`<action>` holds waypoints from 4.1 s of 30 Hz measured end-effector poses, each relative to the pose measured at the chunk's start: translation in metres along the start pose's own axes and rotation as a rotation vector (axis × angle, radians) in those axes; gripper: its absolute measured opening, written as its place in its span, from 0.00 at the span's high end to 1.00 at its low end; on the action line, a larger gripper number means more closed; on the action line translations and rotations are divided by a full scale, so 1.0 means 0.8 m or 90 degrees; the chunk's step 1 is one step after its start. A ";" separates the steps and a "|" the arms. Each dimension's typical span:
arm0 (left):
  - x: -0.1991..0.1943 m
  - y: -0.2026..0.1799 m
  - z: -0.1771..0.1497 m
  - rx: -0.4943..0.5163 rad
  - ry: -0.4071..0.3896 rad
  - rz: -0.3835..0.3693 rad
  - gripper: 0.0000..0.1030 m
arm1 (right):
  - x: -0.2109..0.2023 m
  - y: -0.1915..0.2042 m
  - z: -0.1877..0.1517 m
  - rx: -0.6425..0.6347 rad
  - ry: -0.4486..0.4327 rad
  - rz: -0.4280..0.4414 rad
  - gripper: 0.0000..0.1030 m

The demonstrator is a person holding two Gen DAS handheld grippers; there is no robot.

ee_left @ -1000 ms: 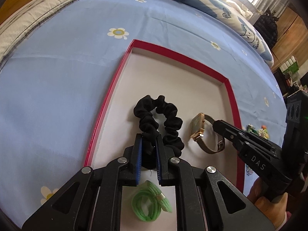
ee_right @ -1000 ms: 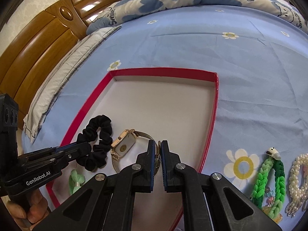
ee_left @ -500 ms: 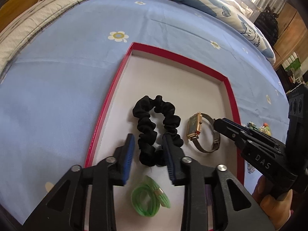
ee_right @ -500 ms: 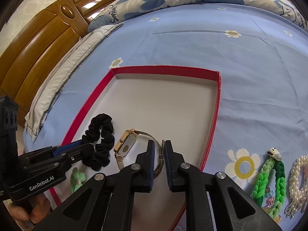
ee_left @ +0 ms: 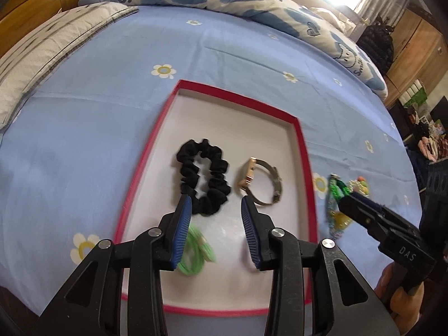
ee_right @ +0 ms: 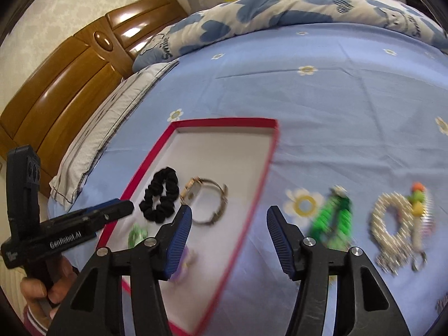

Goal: Organize jewelry
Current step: 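Open both tools to drop scrunchie and watch in the tray, withdraw, then grasp the green braided bracelet with the left tool while the right tool grasps the silver chain, then carry the braided bracelet and silver chain over the tray with both tools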

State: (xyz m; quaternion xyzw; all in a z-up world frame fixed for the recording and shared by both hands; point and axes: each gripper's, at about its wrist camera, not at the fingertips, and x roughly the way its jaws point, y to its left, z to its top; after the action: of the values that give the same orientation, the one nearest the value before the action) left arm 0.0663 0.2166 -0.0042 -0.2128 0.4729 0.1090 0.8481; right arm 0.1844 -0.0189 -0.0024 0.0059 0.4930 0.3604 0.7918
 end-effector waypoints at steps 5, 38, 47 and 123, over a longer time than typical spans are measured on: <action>-0.009 -0.027 -0.014 0.020 0.000 -0.010 0.57 | -0.033 -0.026 -0.023 0.019 -0.005 -0.021 0.39; 0.033 -0.215 -0.028 0.203 0.051 -0.091 0.57 | -0.174 -0.242 -0.115 0.220 -0.098 -0.208 0.39; 0.085 -0.253 -0.011 0.233 0.085 -0.083 0.57 | -0.156 -0.279 -0.114 0.219 -0.083 -0.244 0.39; -0.030 -0.012 -0.010 0.013 -0.012 -0.015 0.90 | -0.070 0.033 0.018 -0.024 -0.099 0.082 0.92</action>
State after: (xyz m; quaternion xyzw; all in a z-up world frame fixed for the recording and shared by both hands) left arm 0.0510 0.2046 0.0149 -0.2088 0.4634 0.0965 0.8558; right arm 0.1663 -0.0267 0.0585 0.0504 0.4219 0.4187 0.8026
